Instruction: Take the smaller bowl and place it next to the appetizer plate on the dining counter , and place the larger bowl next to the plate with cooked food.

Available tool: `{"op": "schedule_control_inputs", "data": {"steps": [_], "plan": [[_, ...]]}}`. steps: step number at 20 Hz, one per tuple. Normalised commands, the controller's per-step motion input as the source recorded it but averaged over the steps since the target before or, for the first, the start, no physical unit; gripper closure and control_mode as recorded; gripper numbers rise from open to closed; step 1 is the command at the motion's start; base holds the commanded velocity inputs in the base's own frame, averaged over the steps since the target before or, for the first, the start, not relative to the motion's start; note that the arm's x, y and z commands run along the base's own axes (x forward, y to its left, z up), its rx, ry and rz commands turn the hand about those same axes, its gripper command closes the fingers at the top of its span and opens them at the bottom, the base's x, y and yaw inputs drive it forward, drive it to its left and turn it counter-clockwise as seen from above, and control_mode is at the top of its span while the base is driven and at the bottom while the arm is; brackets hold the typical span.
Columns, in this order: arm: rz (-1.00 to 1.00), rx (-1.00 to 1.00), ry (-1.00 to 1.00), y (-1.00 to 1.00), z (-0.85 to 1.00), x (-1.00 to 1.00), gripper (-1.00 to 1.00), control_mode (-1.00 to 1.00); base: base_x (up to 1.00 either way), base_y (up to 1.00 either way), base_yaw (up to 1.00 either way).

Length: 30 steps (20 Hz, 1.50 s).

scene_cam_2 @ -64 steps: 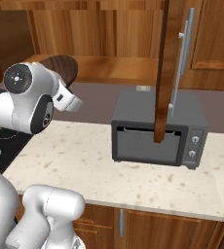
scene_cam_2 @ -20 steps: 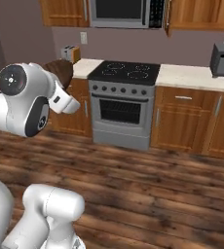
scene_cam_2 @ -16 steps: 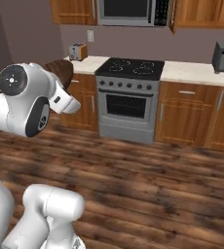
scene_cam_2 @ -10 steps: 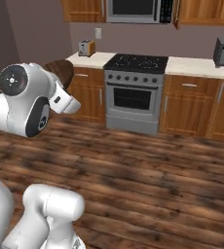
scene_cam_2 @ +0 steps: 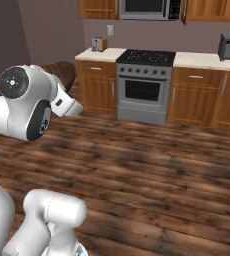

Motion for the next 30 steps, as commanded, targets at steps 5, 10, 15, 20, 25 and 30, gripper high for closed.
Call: {"op": "schedule_control_inputs", "data": {"steps": [5, 10, 15, 20, 25, 30], "plan": [[0.0, 0.0, 0.0, 0.0, 0.0, 0.0, 1.0, 1.0, -1.0, 0.2, 0.0], [0.0, 0.0, 0.0, 0.0, 0.0, 0.0, 1.0, 1.0, -1.0, 0.18, 0.0], [0.0, 0.0, 0.0, 0.0, 0.0, 0.0, 1.0, 1.0, -1.0, 0.31, 0.0], [0.0, 0.0, 0.0, 0.0, 0.0, 0.0, 1.0, 1.0, -1.0, 0.34, 0.0], [0.0, 0.0, 0.0, 0.0, 0.0, 0.0, 1.0, 1.0, -1.0, 0.38, 0.0], [0.0, 0.0, 0.0, 0.0, 0.0, 0.0, 1.0, 1.0, -1.0, 0.42, 0.0]]}}
